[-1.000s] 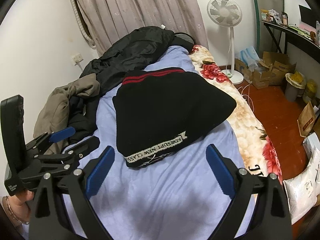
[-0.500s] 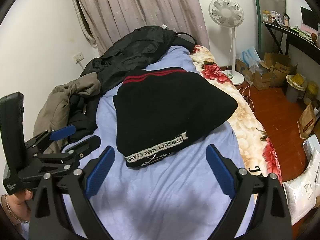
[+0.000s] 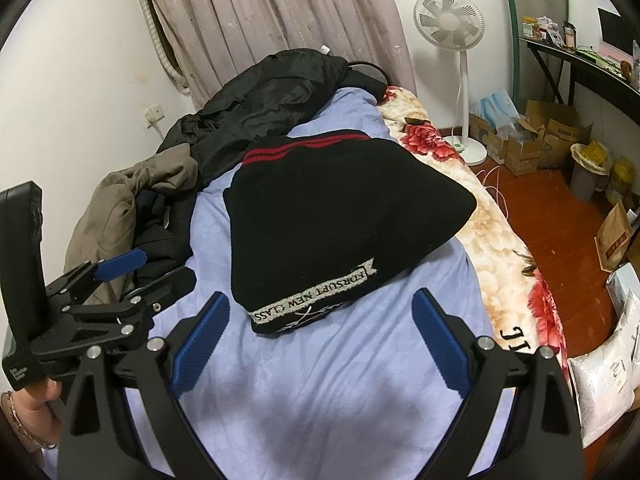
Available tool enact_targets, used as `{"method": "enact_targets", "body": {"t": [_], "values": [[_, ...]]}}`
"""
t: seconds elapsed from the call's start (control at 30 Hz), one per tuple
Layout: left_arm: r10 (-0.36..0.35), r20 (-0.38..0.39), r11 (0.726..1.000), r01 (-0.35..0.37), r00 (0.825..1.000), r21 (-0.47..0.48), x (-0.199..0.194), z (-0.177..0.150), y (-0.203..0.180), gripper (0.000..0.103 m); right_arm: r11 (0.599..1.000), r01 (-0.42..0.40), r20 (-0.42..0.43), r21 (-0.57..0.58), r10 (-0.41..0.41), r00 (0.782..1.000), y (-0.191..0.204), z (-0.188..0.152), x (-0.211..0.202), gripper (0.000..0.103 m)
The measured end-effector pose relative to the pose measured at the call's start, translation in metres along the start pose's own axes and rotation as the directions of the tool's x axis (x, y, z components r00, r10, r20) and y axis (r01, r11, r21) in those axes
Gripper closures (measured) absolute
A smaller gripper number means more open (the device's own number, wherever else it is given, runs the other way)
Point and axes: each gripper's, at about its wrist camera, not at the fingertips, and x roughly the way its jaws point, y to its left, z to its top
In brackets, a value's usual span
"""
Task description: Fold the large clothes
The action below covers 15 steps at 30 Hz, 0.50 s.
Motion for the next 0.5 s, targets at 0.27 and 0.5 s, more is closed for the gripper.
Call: {"method": "enact_targets", "body": {"t": [0.27,0.5], "values": [[0.000,-0.001,1.000,0.000,1.000,0.000,-0.0002,-0.0002,-0.0004,0.010,1.000,0.002,0.001,0.000,-0.002,1.000,0.0012,-0.0017,0.0007,0.013],[0.018,0.000,1.000,-0.018,1.000,-0.018,0.0008,-0.0056,0.0034,0.010,1.000,0.000,-0.001,0.001,0.000,1.000,0.0007,-0.0013,0.0010,0.012]]}}
